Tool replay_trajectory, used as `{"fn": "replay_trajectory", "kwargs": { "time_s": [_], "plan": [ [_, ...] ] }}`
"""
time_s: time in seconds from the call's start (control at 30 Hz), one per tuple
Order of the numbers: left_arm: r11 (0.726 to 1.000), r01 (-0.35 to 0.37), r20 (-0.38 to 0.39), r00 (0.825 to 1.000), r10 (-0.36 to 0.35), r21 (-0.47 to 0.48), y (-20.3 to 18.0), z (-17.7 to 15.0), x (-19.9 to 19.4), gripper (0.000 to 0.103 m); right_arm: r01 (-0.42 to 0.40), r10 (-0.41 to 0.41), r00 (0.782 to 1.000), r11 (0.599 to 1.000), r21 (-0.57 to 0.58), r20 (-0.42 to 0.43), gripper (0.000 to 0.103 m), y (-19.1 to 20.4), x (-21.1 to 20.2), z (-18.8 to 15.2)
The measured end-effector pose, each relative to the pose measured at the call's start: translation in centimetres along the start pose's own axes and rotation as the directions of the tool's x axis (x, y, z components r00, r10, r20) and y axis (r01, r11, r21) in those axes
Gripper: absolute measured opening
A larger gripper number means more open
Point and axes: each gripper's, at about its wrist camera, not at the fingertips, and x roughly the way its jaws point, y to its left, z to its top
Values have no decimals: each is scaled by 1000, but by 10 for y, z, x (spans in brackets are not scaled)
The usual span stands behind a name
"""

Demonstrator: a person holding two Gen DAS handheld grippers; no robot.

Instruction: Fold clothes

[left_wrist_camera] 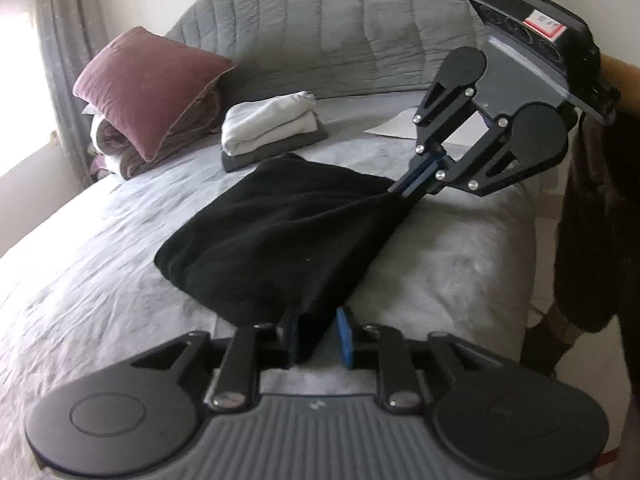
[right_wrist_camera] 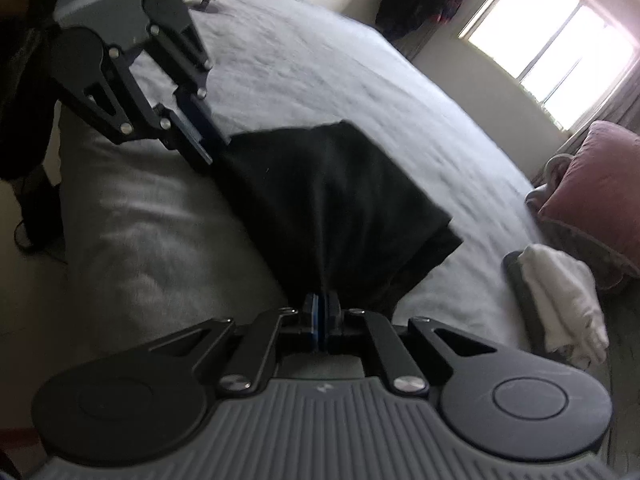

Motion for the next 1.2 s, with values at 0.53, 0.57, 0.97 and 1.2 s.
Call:
{"fn": "replay_trajectory", "kwargs": {
  "time_s": [0.53,0.57,0.97,1.2],
  "plan": [
    [964,-19,122,991,54,-266,53,45,41,59,85,-213,958,851,518,193,46,-71,21,31],
    [964,-21,119,991,54,-264,53,47,46,59,92,-225,955,846,524,195,46,-72,28,35],
    [960,24,42,999,-12,-280,55,36,75,72,135,-178,984,834,535,28,43,-68,101,43],
    [944,4,71,997,21,-329,64,40,66,72,131,-213,974,796,591,71,43,-72,82,41]
  ]
}}
